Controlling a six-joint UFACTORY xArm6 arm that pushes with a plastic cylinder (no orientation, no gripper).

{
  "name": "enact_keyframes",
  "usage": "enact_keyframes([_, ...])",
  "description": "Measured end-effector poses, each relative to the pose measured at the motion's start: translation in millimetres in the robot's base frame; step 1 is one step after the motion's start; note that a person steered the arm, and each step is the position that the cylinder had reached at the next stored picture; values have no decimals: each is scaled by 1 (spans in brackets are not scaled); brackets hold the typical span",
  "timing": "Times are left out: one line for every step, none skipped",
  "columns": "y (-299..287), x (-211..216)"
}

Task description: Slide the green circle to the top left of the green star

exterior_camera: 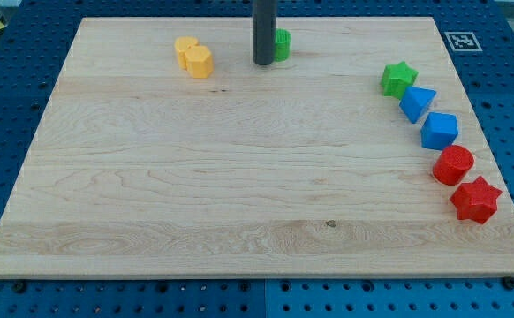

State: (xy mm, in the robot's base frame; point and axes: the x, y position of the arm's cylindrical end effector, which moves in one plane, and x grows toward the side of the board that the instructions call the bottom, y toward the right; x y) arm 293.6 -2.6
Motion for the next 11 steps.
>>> enact_keyframes([-10, -5])
enact_keyframes([-10, -35])
enact_keyframes([-9, -47])
enact_keyframes([-3, -47])
enact_keyframes([5, -42])
enact_keyframes([5, -19])
enact_keyframes([5, -16])
enact_keyframes([7, -16])
enact_keyframes([32, -17])
enact_keyframes([66, -17])
enact_keyframes([103, -17])
